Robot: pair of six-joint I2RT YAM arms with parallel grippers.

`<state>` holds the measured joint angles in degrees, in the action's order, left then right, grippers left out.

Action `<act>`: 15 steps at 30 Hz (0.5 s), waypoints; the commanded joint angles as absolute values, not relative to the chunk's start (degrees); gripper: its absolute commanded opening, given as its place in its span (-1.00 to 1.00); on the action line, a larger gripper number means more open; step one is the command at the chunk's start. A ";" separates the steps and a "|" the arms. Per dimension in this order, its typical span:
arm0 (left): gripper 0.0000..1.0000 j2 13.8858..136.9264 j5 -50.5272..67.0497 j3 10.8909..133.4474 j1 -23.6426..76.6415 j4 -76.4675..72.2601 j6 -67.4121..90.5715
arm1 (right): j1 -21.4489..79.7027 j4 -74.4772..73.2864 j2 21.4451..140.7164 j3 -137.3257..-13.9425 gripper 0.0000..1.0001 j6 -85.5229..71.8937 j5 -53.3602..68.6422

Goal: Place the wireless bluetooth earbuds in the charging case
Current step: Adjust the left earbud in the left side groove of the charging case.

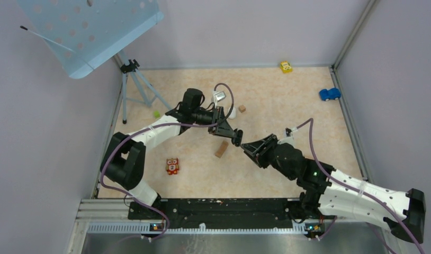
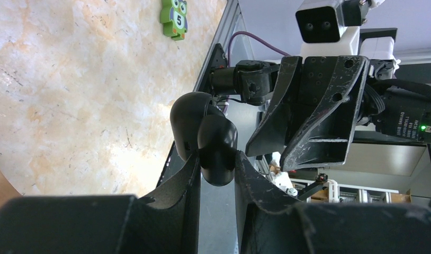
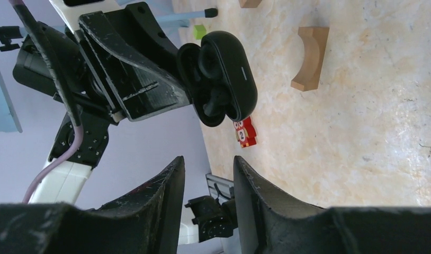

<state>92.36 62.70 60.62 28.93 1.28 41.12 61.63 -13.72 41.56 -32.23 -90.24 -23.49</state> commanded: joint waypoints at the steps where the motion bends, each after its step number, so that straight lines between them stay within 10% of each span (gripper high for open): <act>1: -1.00 90.14 63.09 62.42 28.97 3.16 37.31 | 60.36 -10.29 42.42 -33.95 -0.23 -90.82 -22.88; 15: -1.00 87.28 62.13 60.29 29.19 0.47 35.89 | 59.69 -8.02 44.47 -33.10 -0.23 -93.12 -21.86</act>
